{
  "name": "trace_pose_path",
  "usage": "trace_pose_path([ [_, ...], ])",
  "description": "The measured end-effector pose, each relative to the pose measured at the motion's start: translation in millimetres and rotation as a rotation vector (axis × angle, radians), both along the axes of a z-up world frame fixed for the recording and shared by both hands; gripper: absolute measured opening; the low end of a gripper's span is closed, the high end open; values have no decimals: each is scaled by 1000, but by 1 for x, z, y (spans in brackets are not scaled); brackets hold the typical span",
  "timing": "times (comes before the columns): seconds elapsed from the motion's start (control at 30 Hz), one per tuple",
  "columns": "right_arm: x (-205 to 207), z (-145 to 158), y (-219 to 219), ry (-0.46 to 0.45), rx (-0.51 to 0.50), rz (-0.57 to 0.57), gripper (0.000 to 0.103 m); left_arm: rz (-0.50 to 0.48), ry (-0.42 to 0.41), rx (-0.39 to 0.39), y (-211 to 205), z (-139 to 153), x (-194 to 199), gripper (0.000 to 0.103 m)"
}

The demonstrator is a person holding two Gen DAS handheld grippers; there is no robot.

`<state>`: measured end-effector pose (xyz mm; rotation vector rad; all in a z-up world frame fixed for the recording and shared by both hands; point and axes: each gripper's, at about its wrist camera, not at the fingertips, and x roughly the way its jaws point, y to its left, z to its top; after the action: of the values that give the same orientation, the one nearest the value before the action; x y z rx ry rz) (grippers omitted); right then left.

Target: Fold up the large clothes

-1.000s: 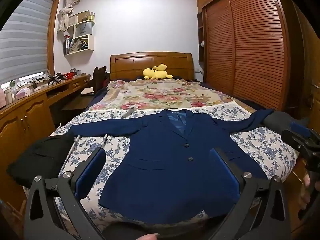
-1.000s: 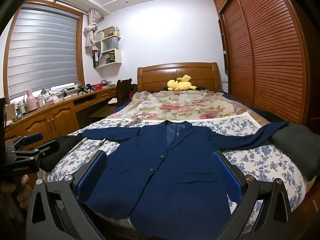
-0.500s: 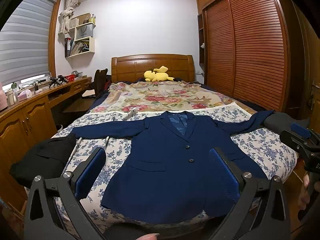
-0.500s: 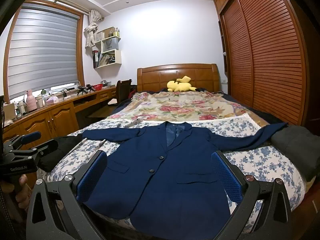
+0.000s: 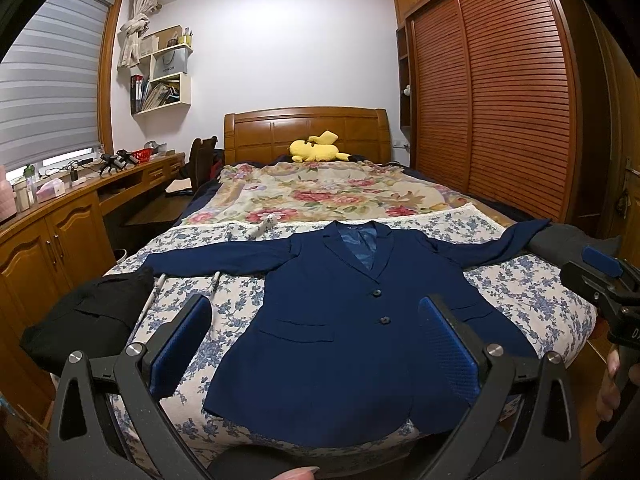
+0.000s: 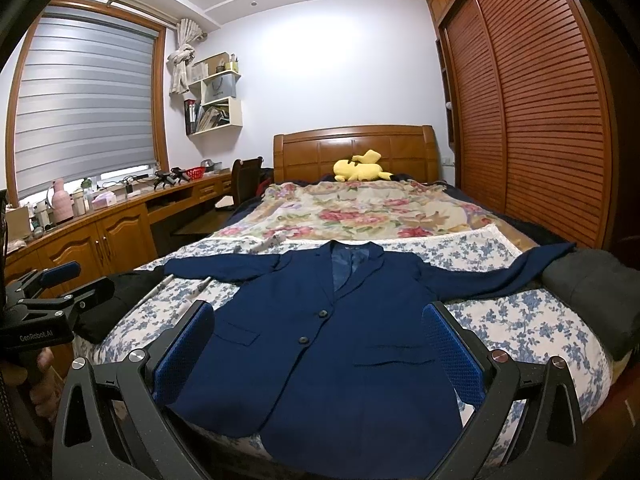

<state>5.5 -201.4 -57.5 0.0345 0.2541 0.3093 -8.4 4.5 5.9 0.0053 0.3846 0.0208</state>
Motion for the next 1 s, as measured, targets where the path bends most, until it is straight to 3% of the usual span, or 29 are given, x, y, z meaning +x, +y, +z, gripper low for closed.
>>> trace_pose_path([
  [1.0,-4,1,0,-13,3,6,103,3,0,1,3,2,-2,103],
])
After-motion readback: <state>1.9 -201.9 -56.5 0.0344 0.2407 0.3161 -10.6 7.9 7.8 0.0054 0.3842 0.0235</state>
